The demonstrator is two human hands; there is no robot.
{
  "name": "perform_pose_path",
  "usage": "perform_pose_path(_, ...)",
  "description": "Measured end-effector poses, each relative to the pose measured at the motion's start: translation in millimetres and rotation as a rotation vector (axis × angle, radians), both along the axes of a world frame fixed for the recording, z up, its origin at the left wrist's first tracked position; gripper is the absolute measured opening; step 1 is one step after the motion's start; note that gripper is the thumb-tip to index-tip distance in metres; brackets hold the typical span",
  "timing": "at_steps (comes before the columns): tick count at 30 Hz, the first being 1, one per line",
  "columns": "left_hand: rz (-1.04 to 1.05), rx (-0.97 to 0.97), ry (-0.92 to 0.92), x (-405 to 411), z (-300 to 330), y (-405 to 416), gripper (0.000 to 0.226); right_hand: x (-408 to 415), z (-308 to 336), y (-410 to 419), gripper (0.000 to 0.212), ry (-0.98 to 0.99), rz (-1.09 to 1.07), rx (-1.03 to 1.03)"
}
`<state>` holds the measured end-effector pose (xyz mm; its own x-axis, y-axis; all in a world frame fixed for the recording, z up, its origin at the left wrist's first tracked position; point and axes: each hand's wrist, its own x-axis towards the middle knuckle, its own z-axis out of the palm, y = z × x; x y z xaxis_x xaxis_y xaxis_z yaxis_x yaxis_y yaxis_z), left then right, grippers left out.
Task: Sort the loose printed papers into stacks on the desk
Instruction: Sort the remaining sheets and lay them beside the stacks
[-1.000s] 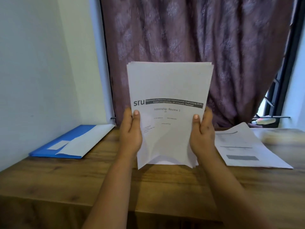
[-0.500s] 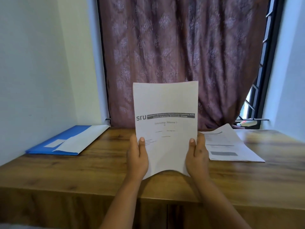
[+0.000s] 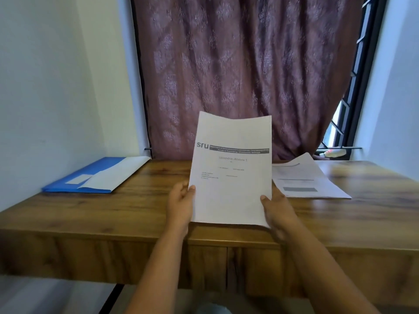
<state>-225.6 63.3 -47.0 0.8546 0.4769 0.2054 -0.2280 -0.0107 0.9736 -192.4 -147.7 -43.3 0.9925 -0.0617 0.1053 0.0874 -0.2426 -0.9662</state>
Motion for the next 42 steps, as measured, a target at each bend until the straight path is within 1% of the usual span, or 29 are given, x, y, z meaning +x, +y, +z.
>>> perform_pose_path(2,-0.123,-0.312,-0.042,-13,-3,0,0.017,-4,-6,-2,0.039,0.092,-0.015,0.078)
perform_pose_path(3,-0.19,-0.444,-0.093,-19,-6,-3,0.025,-5,-6,-2,0.037,0.119,-0.034,0.123)
perform_pose_path(5,-0.28,-0.599,-0.16,-27,-12,-17,0.047,-10,-7,2,0.035,0.12,-0.083,0.197)
perform_pose_path(6,-0.309,-0.608,-0.162,-29,-11,-28,0.053,-14,-7,6,0.036,0.094,-0.099,0.215)
perform_pose_path(7,-0.325,-0.578,-0.14,-29,-10,-41,0.054,-17,-7,11,0.036,0.065,-0.111,0.212)
perform_pose_path(9,-0.284,-0.518,-0.067,-26,-3,-68,0.042,-23,-11,23,0.035,0.023,-0.105,0.175)
perform_pose_path(11,-0.21,-0.595,-0.036,-18,0,-78,0.029,-27,-16,32,0.037,0.013,-0.095,0.133)
perform_pose_path(12,-0.193,-0.639,-0.038,-15,1,-76,0.026,-29,-18,33,0.042,0.011,-0.099,0.144)
perform_pose_path(13,-0.177,-0.649,-0.041,-14,3,-68,0.025,-31,-15,30,0.055,-0.015,-0.132,0.187)
perform_pose_path(14,-0.166,-0.625,-0.04,-14,6,-59,0.024,-31,-9,20,0.072,-0.071,-0.211,0.219)
perform_pose_path(15,-0.154,-0.576,-0.039,-14,9,-49,0.022,-29,-1,6,0.091,-0.163,-0.32,0.185)
perform_pose_path(17,-0.14,-0.426,-0.031,-16,14,-27,0.016,-12,18,-33,0.121,-0.389,-0.461,-0.002)
perform_pose_path(18,-0.144,-0.347,-0.022,-18,18,-18,0.012,-3,29,-51,0.127,-0.442,-0.452,-0.094)
perform_pose_path(19,-0.166,-0.288,-0.016,-20,23,-11,0.01,6,38,-66,0.129,-0.435,-0.382,-0.151)
perform_pose_path(20,-0.194,-0.243,-0.01,-20,27,-4,0.009,14,45,-76,0.126,-0.379,-0.251,-0.158)
perform_pose_path(22,-0.246,-0.163,0.009,-19,33,3,0.009,21,51,-81,0.122,-0.182,0.044,-0.062)
perform_pose_path(23,-0.273,-0.117,0.019,-18,36,4,0.01,24,49,-80,0.128,-0.123,0.122,-0.021)
perform_pose_path(24,-0.305,-0.086,0.023,-16,39,3,0.012,28,46,-80,0.134,-0.115,0.138,-0.021)
perform_pose_path(25,-0.338,-0.075,0.017,-14,43,2,0.015,33,42,-79,0.134,-0.124,0.113,-0.038)
perform_pose_path(27,-0.381,-0.061,-0.011,-9,48,0,0.017,38,38,-81,0.122,-0.108,0.096,-0.023)
perform_pose_path(29,-0.395,-0.006,-0.024,-5,52,-1,0.022,40,32,-84,0.097,0.002,0.245,0.179)
perform_pose_path(31,-0.404,0.053,-0.027,-1,53,-3,0.028,38,26,-88,0.073,0.06,0.418,0.315)
perform_pose_path(33,-0.423,0.058,-0.037,2,52,-2,0.029,40,18,-92,0.072,0.032,0.442,0.314)
perform_pose_path(34,-0.412,0.046,-0.042,4,52,-3,0.025,41,17,-94,0.073,-0.001,0.395,0.306)
perform_pose_path(35,-0.378,0.038,-0.05,7,51,-2,0.018,42,18,-94,0.066,-0.042,0.324,0.297)
perform_pose_path(37,-0.295,0.058,-0.072,14,50,-4,0.012,46,21,-96,0.035,-0.165,0.145,0.257)
perform_pose_path(38,-0.26,0.07,-0.095,17,49,-7,0.014,48,24,-97,0.027,-0.239,0.057,0.182)
perform_pose_path(40,-0.156,0.054,-0.176,20,50,-17,0.02,46,27,-96,0.027,-0.372,-0.076,0.001)
perform_pose_path(42,-0.031,0.046,-0.258,19,49,-26,0.022,39,27,-93,0.032,-0.445,-0.156,-0.056)
